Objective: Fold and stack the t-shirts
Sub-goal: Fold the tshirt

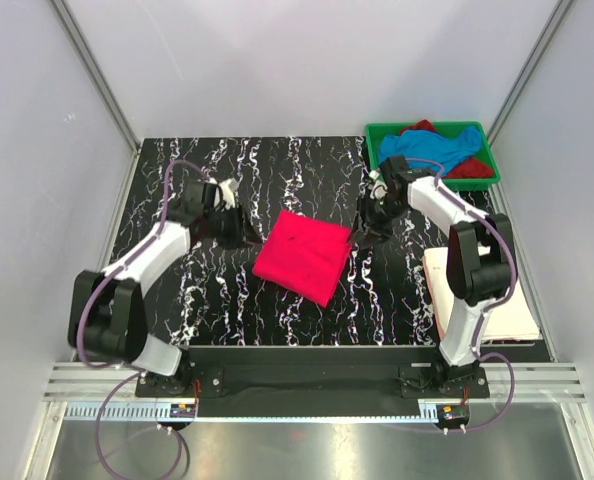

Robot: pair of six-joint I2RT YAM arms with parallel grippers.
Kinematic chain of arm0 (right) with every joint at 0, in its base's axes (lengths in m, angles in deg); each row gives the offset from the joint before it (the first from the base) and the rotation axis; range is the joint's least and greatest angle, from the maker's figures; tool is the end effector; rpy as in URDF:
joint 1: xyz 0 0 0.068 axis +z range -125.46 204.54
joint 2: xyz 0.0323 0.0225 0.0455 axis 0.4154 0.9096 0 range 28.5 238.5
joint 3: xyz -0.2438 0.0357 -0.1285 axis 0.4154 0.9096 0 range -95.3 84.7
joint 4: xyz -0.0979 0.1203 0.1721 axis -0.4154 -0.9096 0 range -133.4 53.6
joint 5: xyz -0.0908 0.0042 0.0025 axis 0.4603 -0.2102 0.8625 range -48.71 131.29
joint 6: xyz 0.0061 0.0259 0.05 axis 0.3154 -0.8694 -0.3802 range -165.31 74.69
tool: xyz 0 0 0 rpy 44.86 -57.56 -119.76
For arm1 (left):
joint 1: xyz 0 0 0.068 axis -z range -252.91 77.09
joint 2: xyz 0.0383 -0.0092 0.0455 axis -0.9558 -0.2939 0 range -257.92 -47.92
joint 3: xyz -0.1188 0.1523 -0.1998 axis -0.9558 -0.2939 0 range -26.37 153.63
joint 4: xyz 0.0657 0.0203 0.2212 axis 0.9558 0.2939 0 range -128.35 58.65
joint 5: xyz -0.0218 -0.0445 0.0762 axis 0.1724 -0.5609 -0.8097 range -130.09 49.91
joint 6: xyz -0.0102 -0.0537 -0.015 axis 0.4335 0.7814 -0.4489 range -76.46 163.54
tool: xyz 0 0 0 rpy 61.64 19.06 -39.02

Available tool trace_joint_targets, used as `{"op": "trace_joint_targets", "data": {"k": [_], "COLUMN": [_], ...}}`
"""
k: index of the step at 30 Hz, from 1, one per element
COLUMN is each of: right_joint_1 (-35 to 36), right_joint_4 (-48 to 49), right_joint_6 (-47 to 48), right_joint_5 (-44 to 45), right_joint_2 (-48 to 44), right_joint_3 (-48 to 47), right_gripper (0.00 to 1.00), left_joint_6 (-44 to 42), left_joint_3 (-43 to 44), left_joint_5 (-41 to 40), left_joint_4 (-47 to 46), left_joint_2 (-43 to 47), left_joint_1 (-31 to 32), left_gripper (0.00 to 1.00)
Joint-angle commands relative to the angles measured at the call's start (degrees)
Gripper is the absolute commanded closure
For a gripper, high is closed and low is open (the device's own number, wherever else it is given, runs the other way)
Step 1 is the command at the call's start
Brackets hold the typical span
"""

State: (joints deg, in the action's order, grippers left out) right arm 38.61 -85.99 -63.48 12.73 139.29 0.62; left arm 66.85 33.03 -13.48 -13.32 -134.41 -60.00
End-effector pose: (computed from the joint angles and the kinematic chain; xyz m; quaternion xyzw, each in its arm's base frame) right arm 0.3432 0.1054 0.2174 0.0051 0.9626 0.2674 0.0431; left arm 0.2764 -0.0816 0.2523 -0.0091 0.9235 -0.3050 0.2325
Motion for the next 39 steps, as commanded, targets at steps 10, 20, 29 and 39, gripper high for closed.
{"op": "trace_joint_targets", "data": {"k": [10, 20, 29, 39], "right_joint_1": [17.65, 22.14, 22.32, 23.82], "right_joint_4": [18.53, 21.28, 17.86, 17.04], "right_joint_6": [-12.58, -17.95, -17.16, -19.26], "right_joint_5": [-19.16, -20.58, -14.25, -16.61], "right_joint_2": [-3.48, 11.19, 15.17, 13.49], "right_joint_3": [6.73, -3.71, -4.26, -8.83], "right_gripper": [0.79, 0.89, 0.92, 0.91], "left_joint_6": [6.40, 2.10, -3.79, 2.43], "left_joint_3": [-12.64, -9.57, -5.70, -7.80], "left_joint_5": [12.41, 10.66, 9.43, 9.68], "left_joint_4": [-13.87, -15.90, -14.15, -10.70], "left_joint_2": [4.68, -7.70, -14.67, -2.89], "left_joint_1": [2.30, 1.07, 0.01, 0.01], "left_gripper": [0.71, 0.74, 0.75, 0.71]}}
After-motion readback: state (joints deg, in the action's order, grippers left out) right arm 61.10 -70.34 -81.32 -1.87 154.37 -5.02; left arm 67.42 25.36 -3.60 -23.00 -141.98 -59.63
